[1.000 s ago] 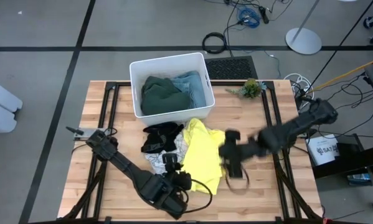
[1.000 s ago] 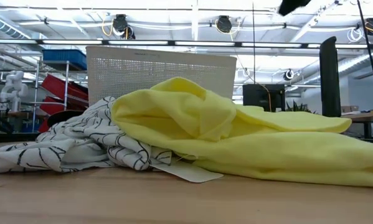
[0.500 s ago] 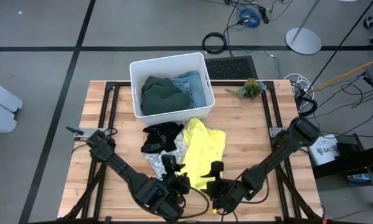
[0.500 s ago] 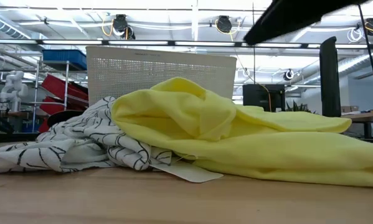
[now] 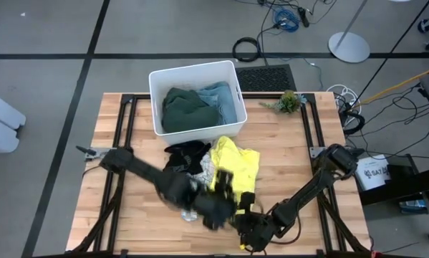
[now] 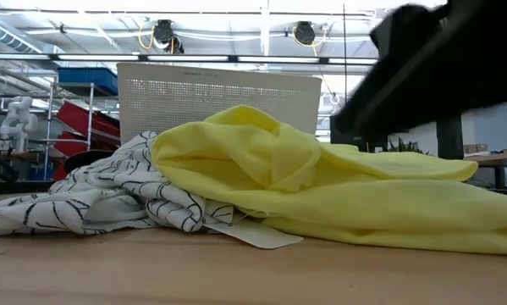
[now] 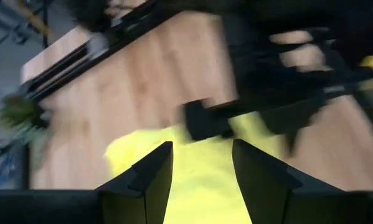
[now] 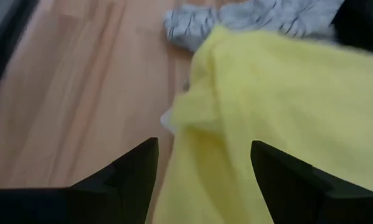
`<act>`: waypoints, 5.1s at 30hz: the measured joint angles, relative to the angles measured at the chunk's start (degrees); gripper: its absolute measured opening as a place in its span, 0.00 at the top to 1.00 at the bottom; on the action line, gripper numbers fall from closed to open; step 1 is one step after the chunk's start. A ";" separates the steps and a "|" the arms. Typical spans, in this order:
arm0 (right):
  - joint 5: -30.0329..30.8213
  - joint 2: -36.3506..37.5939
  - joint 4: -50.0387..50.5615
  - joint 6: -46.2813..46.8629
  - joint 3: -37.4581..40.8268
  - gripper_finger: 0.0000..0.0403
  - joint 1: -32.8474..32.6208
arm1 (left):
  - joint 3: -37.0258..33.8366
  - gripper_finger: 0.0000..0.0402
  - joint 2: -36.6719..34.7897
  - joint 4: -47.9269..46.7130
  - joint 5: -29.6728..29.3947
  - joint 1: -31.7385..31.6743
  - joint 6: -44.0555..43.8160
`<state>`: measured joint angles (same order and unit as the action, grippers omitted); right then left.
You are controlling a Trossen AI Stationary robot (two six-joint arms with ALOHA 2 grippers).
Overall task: Fold laundry
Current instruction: Fold the yellow shirt, then put the folded yellow shirt into the white laundry bin
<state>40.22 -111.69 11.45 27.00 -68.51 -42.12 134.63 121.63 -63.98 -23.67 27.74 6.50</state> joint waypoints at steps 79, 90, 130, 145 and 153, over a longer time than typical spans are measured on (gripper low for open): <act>-25.05 24.16 44.37 10.11 -0.81 1.00 39.20 | -99.27 0.79 -79.84 69.05 17.56 -10.35 -10.34; -37.35 24.09 19.52 0.44 18.11 0.95 51.54 | -99.51 0.79 -77.76 73.08 19.17 -6.44 -10.71; -35.32 24.44 -9.49 3.84 39.37 0.73 39.67 | -99.51 0.79 -77.73 73.98 16.14 -4.45 -10.71; -37.88 44.26 4.16 0.55 29.67 0.93 38.80 | -99.49 0.79 -77.73 73.85 15.86 -4.36 -12.10; -37.54 54.62 7.21 -1.90 22.58 0.93 38.49 | -99.47 0.79 -77.73 72.63 15.86 -4.36 -11.72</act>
<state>2.68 -57.06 18.67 25.10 -45.93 -3.62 35.15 43.90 8.65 -7.81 23.38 -5.22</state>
